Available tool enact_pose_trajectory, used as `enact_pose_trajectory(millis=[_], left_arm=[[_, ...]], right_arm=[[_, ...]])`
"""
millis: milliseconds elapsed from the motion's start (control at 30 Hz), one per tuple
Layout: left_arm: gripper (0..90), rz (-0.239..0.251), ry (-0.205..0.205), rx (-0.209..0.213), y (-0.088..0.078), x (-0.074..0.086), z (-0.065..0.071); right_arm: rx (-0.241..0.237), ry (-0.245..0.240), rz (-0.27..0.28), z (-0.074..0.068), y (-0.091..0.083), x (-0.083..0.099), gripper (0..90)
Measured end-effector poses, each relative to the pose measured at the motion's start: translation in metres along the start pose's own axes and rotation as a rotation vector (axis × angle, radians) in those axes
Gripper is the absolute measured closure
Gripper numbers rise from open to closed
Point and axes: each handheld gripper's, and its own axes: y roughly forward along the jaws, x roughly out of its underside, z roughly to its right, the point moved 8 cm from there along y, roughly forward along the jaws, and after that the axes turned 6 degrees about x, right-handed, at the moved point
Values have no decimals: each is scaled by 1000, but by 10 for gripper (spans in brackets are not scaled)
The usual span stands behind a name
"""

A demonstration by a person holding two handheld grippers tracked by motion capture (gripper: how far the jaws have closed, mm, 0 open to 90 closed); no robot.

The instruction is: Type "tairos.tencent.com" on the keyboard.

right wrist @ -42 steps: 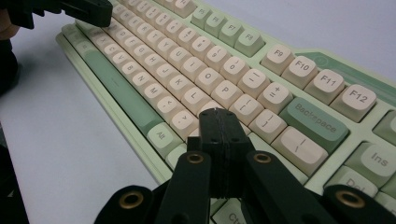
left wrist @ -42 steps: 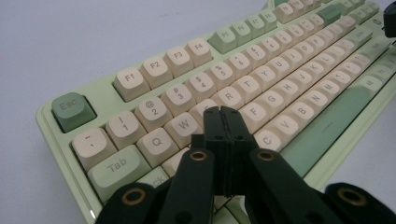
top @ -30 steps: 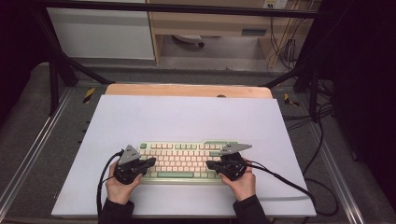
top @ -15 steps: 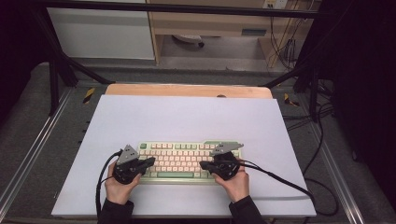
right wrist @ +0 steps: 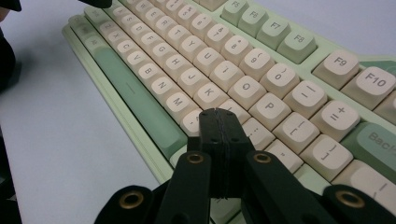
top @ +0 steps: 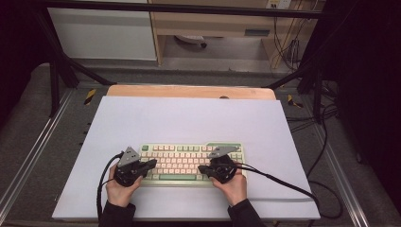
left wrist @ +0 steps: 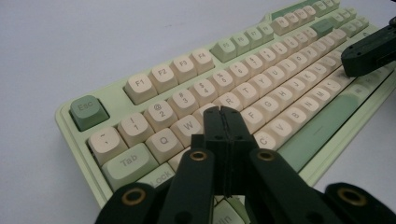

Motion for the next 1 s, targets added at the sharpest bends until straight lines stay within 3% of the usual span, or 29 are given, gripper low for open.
enact_pose_trajectory(millis=[633, 1000], left_arm=[[900, -3, 1, 0, 0, 0, 0], [900, -2, 5, 4, 4, -3, 3]], right_arm=[[0, -7, -10, -1, 4, 3, 900], [11, -14, 26, 3, -14, -2, 900]])
